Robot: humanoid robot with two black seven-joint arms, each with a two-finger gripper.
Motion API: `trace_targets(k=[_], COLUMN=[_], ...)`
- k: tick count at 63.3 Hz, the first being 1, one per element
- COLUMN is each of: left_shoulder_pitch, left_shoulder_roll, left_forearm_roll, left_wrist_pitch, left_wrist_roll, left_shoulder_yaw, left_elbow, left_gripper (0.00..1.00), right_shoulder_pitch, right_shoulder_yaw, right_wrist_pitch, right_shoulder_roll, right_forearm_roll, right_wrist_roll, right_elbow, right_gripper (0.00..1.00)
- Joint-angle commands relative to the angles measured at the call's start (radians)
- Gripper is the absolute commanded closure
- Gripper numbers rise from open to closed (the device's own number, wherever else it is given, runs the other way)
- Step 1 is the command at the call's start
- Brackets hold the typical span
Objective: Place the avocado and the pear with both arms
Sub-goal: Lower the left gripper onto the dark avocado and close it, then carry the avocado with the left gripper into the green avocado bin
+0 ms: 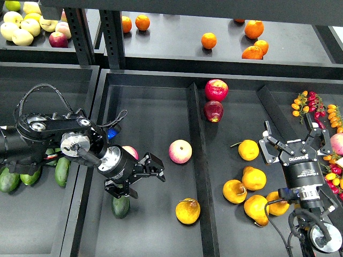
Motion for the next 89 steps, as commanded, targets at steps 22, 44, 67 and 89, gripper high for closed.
trace_targets(k=[22, 44, 67, 89], left_shoulder_pitch=[0.043, 0.050, 0.053, 0.056], left_shoulder_roll=[-0.006, -0.011, -0.045, -0.092], left_forearm_roll=[0.039, 0.054, 0.050, 0.051], left_wrist_pitch=[0.000, 0.000, 0.000, 0.000], left_wrist_roll=[0.000, 0.000, 0.000, 0.000], left_shoulder_yaw=[-0.003, 0.000, 0.000, 0.000], left_elbow=[0.071, 0.171, 0.217, 0.274], left_gripper=[0.02, 0.02, 0.02, 0.02], right_shoulder_pitch=[0.000, -0.007, -0.007, -0.006], right_shoulder_yaw=[0.003, 0.003, 0.000, 0.000], right_wrist_pitch=[-0.004, 0.000, 0.000, 0.000], right_shoulder_roll=[0.000, 0.000, 0.000, 0.000], right_forearm_roll=[0.000, 0.002, 0.005, 0.006], right_wrist_roll=[0.000, -0.001, -0.001, -0.001], right_elbow=[0.000, 0.002, 0.003, 0.009], right_gripper=[0.00, 0.00, 0.00, 0.00])
